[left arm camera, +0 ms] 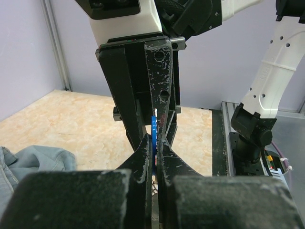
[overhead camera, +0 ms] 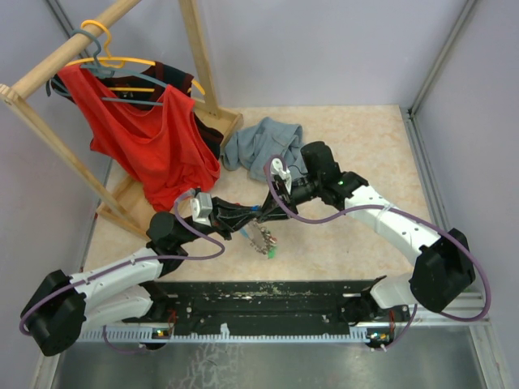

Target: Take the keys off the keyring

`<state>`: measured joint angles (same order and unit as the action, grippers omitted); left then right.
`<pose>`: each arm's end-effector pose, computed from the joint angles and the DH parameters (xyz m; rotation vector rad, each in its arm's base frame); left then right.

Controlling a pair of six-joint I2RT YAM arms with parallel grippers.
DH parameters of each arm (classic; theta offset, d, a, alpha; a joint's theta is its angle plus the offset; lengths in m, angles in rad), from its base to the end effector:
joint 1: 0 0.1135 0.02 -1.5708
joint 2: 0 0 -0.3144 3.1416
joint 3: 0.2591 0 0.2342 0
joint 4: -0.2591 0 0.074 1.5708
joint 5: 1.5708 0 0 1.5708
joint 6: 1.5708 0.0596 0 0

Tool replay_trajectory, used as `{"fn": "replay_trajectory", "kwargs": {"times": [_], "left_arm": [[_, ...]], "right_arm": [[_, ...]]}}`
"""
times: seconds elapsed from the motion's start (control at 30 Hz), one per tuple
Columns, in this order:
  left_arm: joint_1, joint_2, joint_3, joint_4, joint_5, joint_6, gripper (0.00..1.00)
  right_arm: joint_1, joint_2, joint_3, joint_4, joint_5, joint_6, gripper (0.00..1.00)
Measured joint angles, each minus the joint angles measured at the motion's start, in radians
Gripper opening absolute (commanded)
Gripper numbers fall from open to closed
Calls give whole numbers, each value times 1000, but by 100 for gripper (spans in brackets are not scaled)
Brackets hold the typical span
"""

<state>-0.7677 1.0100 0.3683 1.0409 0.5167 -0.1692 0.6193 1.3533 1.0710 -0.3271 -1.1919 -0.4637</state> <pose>0.1134 -0.1503 0.3412 0.8185 1.0157 -1.1104 0.1837 0.1989 0.3601 -1.5612 1.2868 1.3670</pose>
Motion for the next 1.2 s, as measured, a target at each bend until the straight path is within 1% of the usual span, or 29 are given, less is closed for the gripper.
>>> {"fn": "replay_trajectory", "kwargs": {"times": [0.4, 0.67, 0.9, 1.2], "left_arm": [[0, 0, 0, 12, 0, -13, 0], [0, 0, 0, 21, 0, -14, 0], [0, 0, 0, 21, -6, -14, 0], [0, 0, 0, 21, -8, -14, 0]], "right_arm": [[0, 0, 0, -2, -20, -4, 13], [0, 0, 0, 5, -23, 4, 9], [0, 0, 0, 5, -24, 5, 14], [0, 0, 0, 5, -29, 11, 15]]}}
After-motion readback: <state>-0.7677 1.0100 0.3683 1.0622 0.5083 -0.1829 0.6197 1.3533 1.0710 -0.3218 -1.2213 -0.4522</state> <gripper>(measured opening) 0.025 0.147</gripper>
